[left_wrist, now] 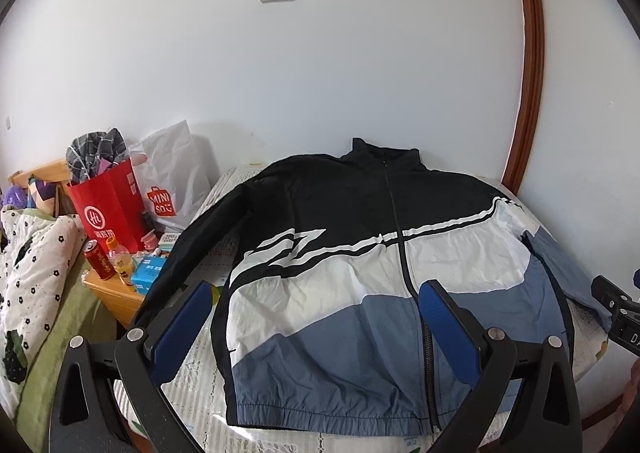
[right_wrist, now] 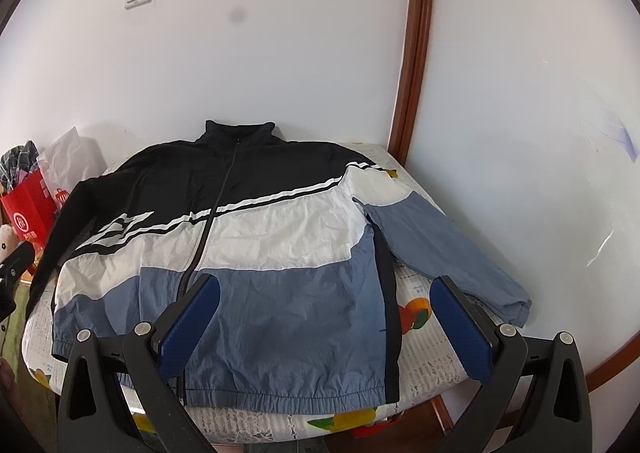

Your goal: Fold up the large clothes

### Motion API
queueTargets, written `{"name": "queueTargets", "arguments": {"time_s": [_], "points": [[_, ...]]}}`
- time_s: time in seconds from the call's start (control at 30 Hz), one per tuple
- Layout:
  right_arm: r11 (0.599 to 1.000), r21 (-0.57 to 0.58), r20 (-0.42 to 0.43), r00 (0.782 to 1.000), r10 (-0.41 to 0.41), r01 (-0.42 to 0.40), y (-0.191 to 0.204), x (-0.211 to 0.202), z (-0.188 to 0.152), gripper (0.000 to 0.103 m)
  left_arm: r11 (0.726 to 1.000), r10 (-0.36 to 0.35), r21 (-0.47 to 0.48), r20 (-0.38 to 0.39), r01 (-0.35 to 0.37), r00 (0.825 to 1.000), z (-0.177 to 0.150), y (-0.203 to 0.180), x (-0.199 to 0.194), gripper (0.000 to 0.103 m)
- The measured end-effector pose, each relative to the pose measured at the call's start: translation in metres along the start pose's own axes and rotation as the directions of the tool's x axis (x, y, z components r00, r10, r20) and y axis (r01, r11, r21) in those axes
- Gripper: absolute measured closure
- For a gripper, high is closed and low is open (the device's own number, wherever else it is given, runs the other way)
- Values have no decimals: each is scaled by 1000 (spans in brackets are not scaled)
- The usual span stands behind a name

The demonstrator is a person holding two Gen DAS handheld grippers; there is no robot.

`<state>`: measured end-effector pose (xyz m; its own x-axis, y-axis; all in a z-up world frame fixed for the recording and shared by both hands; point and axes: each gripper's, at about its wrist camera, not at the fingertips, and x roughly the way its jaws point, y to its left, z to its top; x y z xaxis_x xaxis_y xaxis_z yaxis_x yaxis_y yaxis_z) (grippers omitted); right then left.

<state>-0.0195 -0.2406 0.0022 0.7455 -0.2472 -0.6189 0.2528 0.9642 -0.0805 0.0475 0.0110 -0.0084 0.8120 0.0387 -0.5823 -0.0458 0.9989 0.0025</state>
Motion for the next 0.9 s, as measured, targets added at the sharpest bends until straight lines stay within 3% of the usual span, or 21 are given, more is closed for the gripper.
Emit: {"name": "queueTargets", "arguments": {"time_s": [0.27, 0.5, 0.67, 0.9], "points": [[999, -34, -41, 999, 7, -8, 23, 39, 12, 1, 995, -12, -99, -73, 5, 997, -4, 42, 50, 0], [998, -51, -50, 998, 41, -44, 58, 69, 24, 6, 981, 27, -188, -154, -56, 988, -15, 98, 99, 0], [995, -90, -90, 995, 38, -46, 83, 95, 28, 6, 969, 125, -191, -180, -159, 976, -19, 129, 125, 0], [989, -147, -138, 990, 14, -35, 109, 126, 27, 6, 953, 150, -233, -193, -193, 970, -18, 168, 159, 1]]}}
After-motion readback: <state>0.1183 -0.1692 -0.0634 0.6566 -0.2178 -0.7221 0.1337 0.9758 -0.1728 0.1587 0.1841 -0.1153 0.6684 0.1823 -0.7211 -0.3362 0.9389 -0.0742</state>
